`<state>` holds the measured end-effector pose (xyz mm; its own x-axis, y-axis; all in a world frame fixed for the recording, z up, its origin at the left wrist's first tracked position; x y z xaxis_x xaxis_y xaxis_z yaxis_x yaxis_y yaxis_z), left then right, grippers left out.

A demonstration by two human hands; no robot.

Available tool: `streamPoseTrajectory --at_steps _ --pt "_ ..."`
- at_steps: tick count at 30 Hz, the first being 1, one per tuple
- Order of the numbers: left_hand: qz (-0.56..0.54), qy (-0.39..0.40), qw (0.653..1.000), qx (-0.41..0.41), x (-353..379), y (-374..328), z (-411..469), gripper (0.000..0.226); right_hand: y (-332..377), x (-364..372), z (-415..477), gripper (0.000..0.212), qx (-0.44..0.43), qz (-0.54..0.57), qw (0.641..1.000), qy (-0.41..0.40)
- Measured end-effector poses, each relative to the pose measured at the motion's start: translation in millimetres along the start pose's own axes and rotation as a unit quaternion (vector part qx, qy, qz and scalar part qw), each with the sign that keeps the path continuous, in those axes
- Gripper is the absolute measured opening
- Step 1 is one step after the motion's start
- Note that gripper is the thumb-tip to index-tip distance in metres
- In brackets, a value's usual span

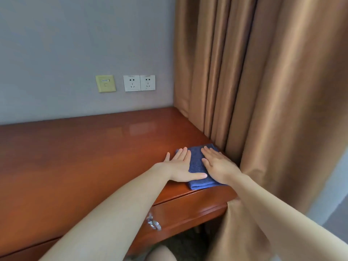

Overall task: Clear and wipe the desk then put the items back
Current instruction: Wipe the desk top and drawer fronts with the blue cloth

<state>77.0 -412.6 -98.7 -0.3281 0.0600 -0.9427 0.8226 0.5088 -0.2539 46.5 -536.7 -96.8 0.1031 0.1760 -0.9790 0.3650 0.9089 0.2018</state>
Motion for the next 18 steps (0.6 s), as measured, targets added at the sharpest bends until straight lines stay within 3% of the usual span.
streamPoseTrajectory --at_steps 4,9,18 --pt "-0.001 -0.016 1.0 0.011 9.6 -21.7 -6.2 0.101 -13.5 -2.1 -18.5 0.052 0.002 -0.026 1.0 0.007" --pt "0.006 -0.019 1.0 -0.002 6.7 -23.5 -3.5 0.07 -15.8 -0.6 -18.1 0.053 0.004 -0.039 0.999 0.017" --pt "0.039 -0.032 0.999 -0.005 -1.6 -4.1 20.6 0.069 -11.9 2.4 11.9 0.056 0.023 -0.042 0.998 0.043"
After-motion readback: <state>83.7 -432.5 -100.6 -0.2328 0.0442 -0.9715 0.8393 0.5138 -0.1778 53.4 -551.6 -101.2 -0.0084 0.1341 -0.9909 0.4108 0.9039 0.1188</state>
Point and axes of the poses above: each hand's wrist, its own z-axis towards the middle knuckle, its own x-axis out of the palm, y = z × x, the point moved 8 cm from there along z, towards the middle knuckle, and after that the axes turned 14 degrees about x, right-handed, at the moved point
